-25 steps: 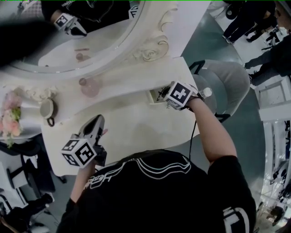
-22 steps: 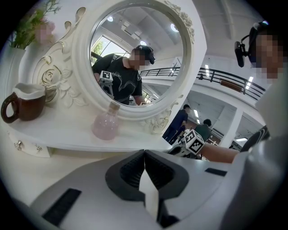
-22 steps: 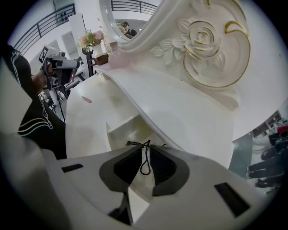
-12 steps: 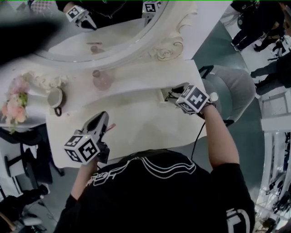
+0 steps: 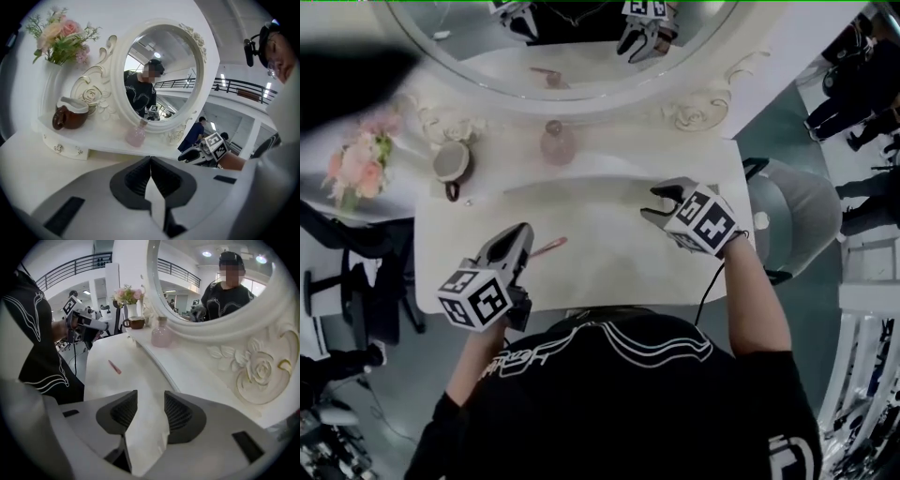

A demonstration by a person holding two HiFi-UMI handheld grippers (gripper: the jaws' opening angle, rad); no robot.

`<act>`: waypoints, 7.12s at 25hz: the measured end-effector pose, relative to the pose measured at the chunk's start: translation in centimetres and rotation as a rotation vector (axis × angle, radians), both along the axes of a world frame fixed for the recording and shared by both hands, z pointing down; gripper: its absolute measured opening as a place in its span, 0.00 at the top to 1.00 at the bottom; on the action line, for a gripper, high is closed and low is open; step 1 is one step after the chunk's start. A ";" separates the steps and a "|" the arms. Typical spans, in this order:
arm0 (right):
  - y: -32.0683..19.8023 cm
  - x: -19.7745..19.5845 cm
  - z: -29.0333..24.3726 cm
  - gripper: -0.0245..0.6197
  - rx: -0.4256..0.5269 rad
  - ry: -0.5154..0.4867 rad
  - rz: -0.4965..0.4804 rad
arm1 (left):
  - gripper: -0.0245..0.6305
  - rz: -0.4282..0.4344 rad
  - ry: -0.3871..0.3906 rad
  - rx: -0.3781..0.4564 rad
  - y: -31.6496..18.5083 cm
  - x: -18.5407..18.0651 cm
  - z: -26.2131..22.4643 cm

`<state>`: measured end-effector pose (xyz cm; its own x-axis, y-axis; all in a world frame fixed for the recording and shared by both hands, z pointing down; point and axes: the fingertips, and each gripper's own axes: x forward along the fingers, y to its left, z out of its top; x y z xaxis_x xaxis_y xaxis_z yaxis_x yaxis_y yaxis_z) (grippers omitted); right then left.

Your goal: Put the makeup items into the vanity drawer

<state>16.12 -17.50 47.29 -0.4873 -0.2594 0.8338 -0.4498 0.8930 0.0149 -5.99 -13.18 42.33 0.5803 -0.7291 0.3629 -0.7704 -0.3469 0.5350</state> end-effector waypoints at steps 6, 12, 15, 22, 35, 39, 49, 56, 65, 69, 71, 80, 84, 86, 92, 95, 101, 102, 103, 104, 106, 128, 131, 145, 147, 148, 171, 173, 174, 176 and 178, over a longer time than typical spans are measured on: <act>1.6 -6.6 0.6 0.64 -0.007 -0.017 -0.146 | 0.93 -0.089 0.000 -0.001 2.2 -4.1 0.0; 3.3 -12.1 2.0 0.63 -0.032 -0.005 -0.276 | 0.93 -0.176 -0.006 -0.010 4.5 -7.8 0.1; 4.3 -14.7 2.9 0.64 -0.049 -0.005 -0.342 | 0.93 -0.223 -0.010 -0.009 5.5 -9.6 0.1; 6.6 -18.8 5.6 0.63 -0.098 0.038 -0.470 | 0.93 -0.311 -0.015 -0.015 8.1 -13.0 0.3; 8.1 -21.9 11.0 0.64 -0.123 0.131 -0.620 | 0.93 -0.408 -0.035 -0.046 11.2 -16.9 1.0; 8.2 -22.0 11.7 0.67 -0.124 0.144 -0.633 | 0.93 -0.421 -0.040 -0.055 11.7 -17.5 1.3; 8.8 -22.2 12.1 0.85 -0.112 0.170 -0.695 | 0.93 -0.425 -0.036 -0.064 12.2 -17.6 1.6; 8.9 -22.5 11.7 0.85 -0.105 0.141 -0.672 | 0.93 -0.409 -0.043 -0.061 11.9 -17.2 1.4; 8.4 -20.8 9.8 0.85 -0.110 0.069 -0.546 | 0.93 -0.331 -0.040 -0.061 10.4 -15.0 1.6; 8.0 -18.7 8.7 0.85 -0.093 0.055 -0.491 | 0.93 -0.269 -0.031 -0.049 9.0 -12.9 1.4; 7.7 -17.5 8.1 0.85 -0.101 0.031 -0.447 | 0.93 -0.237 -0.030 -0.047 8.2 -11.7 1.3; 5.8 -11.1 5.0 0.85 -0.060 -0.020 -0.246 | 0.93 -0.080 -0.010 -0.020 4.5 -5.2 0.6; 5.5 -7.6 3.9 0.85 -0.050 -0.030 -0.152 | 0.93 -0.005 -0.003 -0.010 3.1 -1.9 0.4; 5.4 -5.8 3.3 0.85 -0.045 -0.035 -0.109 | 0.93 0.027 0.002 -0.012 2.5 -0.3 0.4; 4.5 -0.3 1.7 0.85 0.003 -0.028 0.012 | 0.93 0.114 0.013 -0.008 0.8 4.3 0.3; 4.1 2.0 1.1 0.85 0.018 -0.022 0.063 | 0.93 0.151 0.013 -0.008 0.1 6.2 0.2; 3.1 5.5 0.0 0.85 0.049 -0.006 0.127 | 0.93 0.206 0.018 -0.005 -1.3 9.0 0.1; 2.9 6.1 -0.1 0.85 0.055 0.002 0.132 | 0.93 0.213 0.019 -0.005 -1.5 9.5 0.0; 2.7 6.6 -0.2 0.85 0.059 0.012 0.135 | 0.93 0.221 0.020 -0.004 -1.7 10.0 0.0; 2.5 7.2 -0.2 0.85 0.063 0.024 0.136 | 0.93 0.227 0.021 -0.004 -1.9 10.4 -0.1; 2.2 8.3 -0.1 0.85 0.068 0.050 0.136 | 0.93 0.239 0.023 -0.003 -2.3 11.1 -0.2; -1.5 13.6 4.9 0.85 0.049 0.325 0.013 | 0.93 0.214 0.000 -0.056 -4.2 10.5 1.5; -1.4 13.4 4.7 0.84 0.037 0.292 0.017 | 0.93 0.202 0.000 -0.058 -4.3 10.0 1.7; 0.8 8.4 -2.8 0.63 0.203 -0.179 0.298 | 0.93 0.243 0.027 -0.026 -2.6 9.9 0.5; 1.8 6.9 -5.0 0.64 0.227 -0.323 0.347 | 0.93 0.251 0.036 -0.005 -2.3 10.0 -0.3; 2.5 6.0 -6.1 0.64 0.234 -0.390 0.359 | 0.93 0.254 0.042 0.007 -2.1 10.1 -0.8; 11.5 -3.2 -14.8 0.92 0.377 -0.795 0.367 | 0.93 0.352 0.063 0.227 5.3 8.7 -9.1; 11.5 -3.1 -14.9 0.92 0.380 -0.797 0.368 | 0.93 0.351 0.060 0.233 5.5 8.6 -9.2; 11.4 -3.0 -15.0 0.92 0.382 -0.798 0.370 | 0.93 0.351 0.059 0.235 5.4 8.6 -9.2; 11.3 -2.8 -15.0 0.92 0.387 -0.800 0.379 | 0.93 0.351 0.057 0.234 5.4 8.5 -9.1; 11.2 -2.6 -14.8 0.92 0.392 -0.797 0.389 | 0.93 0.352 0.057 0.237 5.4 8.5 -9.1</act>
